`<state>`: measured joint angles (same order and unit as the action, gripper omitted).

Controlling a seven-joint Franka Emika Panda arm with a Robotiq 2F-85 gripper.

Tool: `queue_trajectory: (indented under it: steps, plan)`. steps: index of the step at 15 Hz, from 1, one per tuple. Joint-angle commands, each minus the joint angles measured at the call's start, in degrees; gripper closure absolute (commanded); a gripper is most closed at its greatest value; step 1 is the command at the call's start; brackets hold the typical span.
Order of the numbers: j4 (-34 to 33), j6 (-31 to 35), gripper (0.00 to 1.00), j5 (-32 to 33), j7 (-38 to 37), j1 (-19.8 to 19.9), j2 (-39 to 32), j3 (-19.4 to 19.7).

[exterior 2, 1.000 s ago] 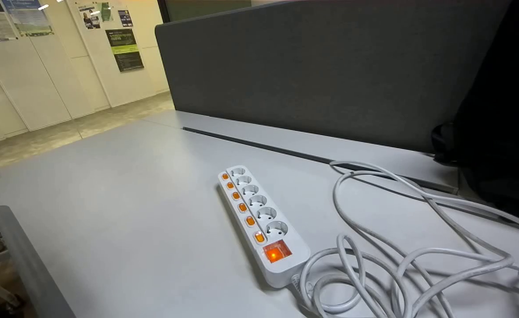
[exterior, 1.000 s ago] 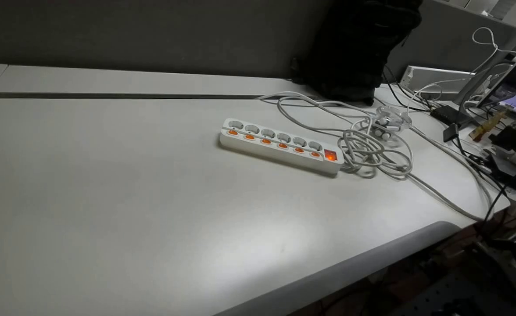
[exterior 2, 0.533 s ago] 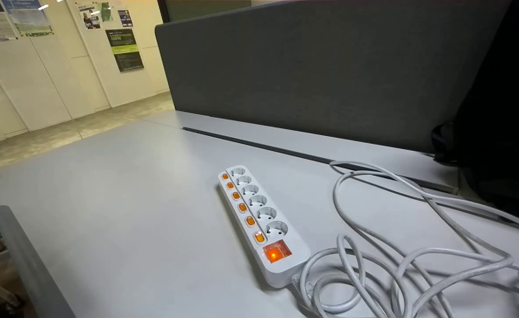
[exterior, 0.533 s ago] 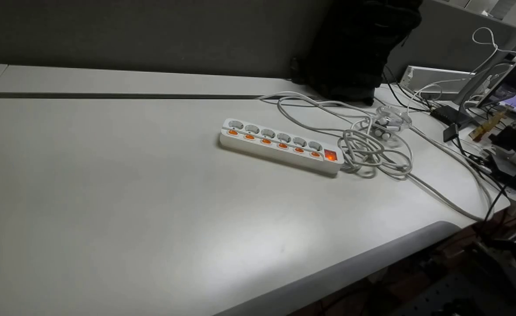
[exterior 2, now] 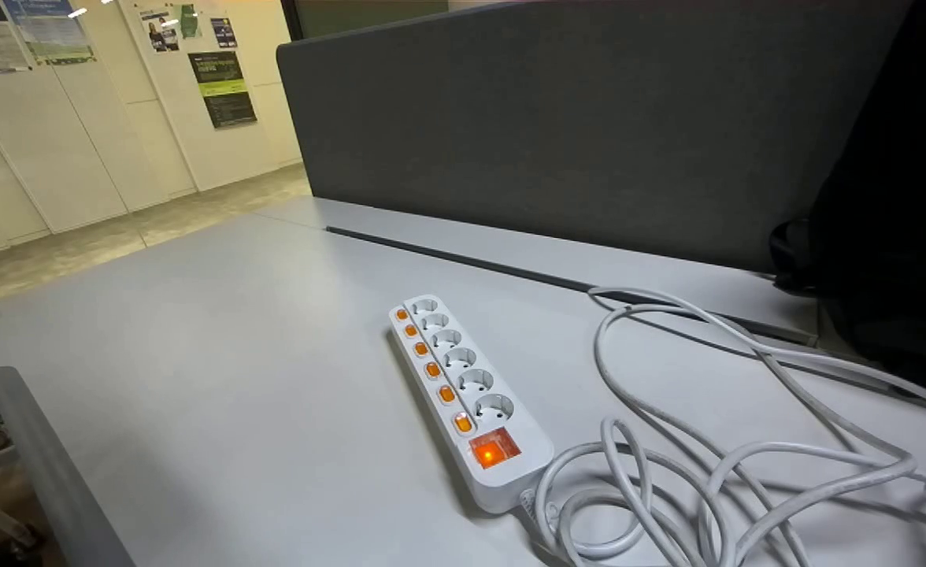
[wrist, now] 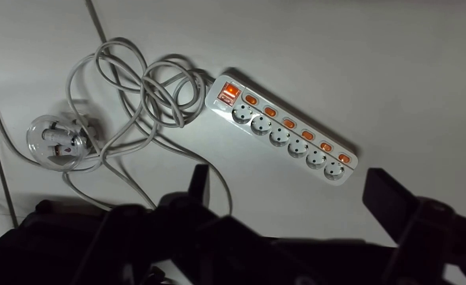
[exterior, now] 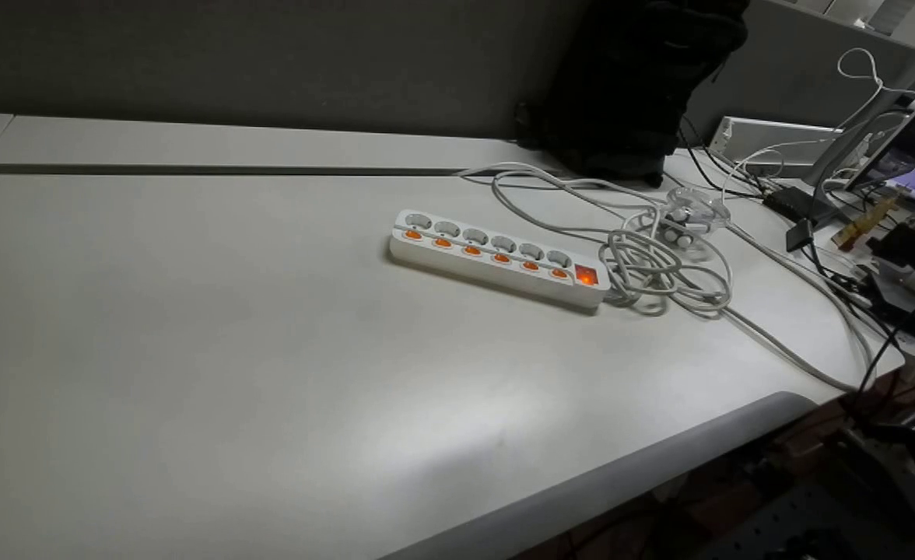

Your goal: Turn on the third switch from the left side of the extension cable

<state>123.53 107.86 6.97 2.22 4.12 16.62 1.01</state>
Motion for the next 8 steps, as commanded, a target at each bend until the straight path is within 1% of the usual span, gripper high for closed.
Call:
queue_trajectory:
  steps: [1, 3, 7, 8]
  plan:
    - [0.20, 4.62, 0.00, -0.57, -2.29, -0.79, -3.10, 0.15]
    - [1.06, 10.19, 0.00, -0.49, -4.42, -1.11, -5.41, -0.42]
    - [4.84, 32.04, 0.00, 4.89, -14.77, -1.31, -9.93, -2.84]
    - [5.16, 36.01, 0.00, 6.74, -17.57, -1.32, -11.50, -3.39]
